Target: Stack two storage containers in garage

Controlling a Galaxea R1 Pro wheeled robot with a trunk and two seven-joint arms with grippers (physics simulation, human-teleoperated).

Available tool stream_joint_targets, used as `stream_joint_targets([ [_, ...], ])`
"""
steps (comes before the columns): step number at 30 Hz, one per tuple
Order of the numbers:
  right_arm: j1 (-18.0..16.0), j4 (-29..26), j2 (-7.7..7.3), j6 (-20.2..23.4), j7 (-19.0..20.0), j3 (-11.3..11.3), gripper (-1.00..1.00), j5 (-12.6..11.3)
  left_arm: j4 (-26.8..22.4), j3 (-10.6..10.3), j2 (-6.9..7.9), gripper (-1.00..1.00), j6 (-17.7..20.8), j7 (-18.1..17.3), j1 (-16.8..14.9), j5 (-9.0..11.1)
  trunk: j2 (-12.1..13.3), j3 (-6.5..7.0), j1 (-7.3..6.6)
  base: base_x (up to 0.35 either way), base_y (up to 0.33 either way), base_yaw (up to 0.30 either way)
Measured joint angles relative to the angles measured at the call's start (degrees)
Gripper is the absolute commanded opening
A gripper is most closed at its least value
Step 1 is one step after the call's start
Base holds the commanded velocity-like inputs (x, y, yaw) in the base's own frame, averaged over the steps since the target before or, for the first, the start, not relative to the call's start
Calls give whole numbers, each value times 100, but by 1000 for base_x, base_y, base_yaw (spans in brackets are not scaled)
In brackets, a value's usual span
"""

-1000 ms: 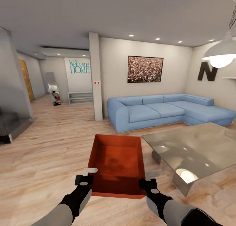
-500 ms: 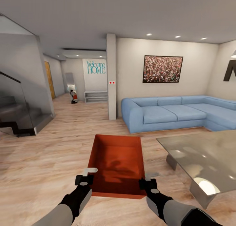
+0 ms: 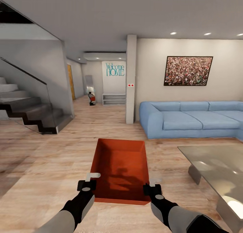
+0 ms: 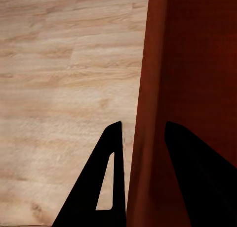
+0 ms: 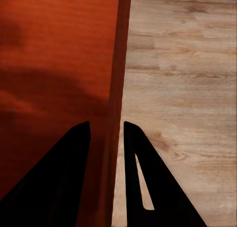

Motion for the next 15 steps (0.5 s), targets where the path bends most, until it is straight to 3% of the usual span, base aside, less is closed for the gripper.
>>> stream_joint_targets([
  [15,0,0,-1,10,1,1,-100,1,9,0,-1,-100,0,0,-2,3,0,0,0,0,0,300],
])
